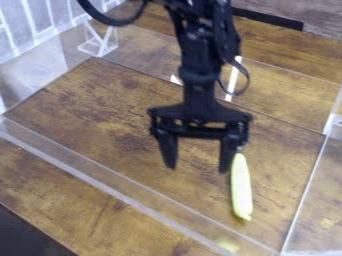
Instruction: Move the green spoon to the left
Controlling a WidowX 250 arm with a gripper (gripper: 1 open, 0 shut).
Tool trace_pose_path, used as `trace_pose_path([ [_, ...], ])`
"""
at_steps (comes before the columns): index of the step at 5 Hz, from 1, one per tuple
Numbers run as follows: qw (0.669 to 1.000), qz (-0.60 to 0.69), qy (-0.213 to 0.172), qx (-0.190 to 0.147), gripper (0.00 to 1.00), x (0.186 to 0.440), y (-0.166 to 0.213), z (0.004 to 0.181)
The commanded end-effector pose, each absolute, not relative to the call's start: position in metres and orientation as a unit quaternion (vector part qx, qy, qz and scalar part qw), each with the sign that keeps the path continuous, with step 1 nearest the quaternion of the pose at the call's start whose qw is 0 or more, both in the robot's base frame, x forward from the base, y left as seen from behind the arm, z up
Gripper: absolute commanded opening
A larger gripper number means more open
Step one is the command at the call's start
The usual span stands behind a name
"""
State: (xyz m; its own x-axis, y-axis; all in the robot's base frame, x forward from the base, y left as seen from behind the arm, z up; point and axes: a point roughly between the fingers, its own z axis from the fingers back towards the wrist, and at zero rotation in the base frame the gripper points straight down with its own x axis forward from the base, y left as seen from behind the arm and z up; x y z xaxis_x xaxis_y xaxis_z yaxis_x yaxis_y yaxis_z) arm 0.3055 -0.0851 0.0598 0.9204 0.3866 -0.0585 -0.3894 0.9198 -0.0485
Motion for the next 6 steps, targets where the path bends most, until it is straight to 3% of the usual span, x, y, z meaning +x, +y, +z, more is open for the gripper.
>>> trace_pose_path([
  [1, 0.974, 0.219, -0.005, -0.050, 1.00, 0.316, -0.100, 0.060],
  [6, 0.959, 0.278, -0.033, -0.048, 1.00, 0.353, -0.097, 0.041],
])
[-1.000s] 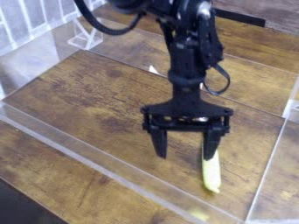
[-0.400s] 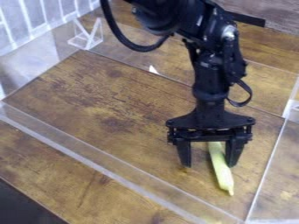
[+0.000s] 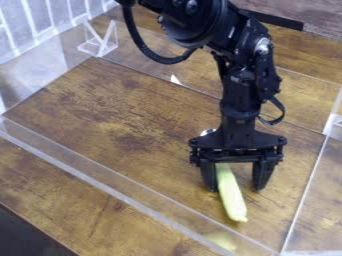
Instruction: Move the green spoon to the left
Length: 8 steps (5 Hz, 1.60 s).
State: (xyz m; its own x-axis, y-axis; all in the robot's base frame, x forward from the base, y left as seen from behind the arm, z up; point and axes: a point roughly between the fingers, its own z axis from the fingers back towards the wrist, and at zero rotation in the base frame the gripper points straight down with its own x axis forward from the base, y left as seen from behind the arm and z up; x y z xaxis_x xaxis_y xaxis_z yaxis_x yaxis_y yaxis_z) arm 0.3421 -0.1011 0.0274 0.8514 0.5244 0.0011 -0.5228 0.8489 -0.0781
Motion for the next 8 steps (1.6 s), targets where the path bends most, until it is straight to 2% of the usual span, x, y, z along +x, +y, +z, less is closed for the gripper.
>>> trace_pose_path([
  [1, 0.954, 0.295, -0.033, -0.048, 1.00, 0.3563, -0.0925, 0.0418],
  [8, 0.934, 0.355, -0.022, -0.039, 1.00, 0.3624, -0.0926, 0.0435],
])
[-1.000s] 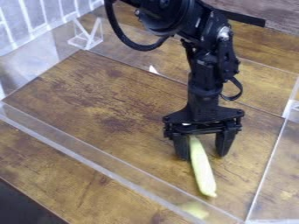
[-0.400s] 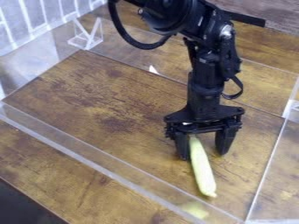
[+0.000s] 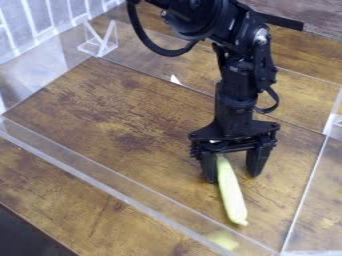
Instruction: Move the green spoon to the left
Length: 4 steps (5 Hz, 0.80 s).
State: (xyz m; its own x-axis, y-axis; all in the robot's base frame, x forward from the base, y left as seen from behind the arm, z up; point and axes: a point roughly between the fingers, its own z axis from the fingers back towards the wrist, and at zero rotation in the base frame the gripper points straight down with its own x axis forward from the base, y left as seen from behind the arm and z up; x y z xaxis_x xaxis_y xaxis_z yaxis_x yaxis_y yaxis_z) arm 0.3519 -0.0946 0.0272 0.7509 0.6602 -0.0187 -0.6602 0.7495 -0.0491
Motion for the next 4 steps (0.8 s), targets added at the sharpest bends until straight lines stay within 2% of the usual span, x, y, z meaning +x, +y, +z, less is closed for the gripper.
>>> trace_pose_path([
  [1, 0.933, 0.357, -0.024, -0.037, 0.00, 0.363, -0.092, 0.044],
  [2, 0.934, 0.356, -0.025, -0.036, 0.00, 0.363, -0.091, 0.044],
  [4, 0.940, 0.337, -0.033, -0.034, 0.00, 0.362, -0.088, 0.063],
])
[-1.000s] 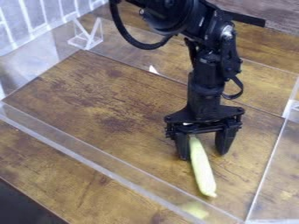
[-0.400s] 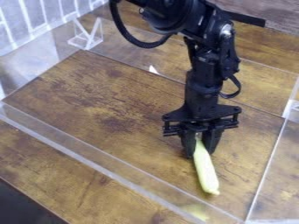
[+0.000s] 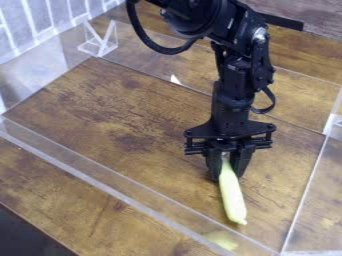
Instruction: Move the green spoon to the left
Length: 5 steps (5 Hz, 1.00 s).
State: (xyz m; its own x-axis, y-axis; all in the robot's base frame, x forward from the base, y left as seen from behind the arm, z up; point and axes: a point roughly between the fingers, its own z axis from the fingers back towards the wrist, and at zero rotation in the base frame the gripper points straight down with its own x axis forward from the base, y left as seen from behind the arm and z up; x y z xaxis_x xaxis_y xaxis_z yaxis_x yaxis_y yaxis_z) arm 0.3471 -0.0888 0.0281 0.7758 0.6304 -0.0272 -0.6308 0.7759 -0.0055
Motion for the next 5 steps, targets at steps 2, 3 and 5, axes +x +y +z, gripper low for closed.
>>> trace_pose_path([
  [2, 0.946, 0.318, -0.041, -0.039, 0.00, 0.362, -0.083, 0.086],
  [3, 0.950, 0.305, -0.050, -0.042, 0.00, 0.363, -0.079, 0.101],
  [5, 0.955, 0.286, -0.073, -0.040, 0.00, 0.363, -0.063, 0.125],
])
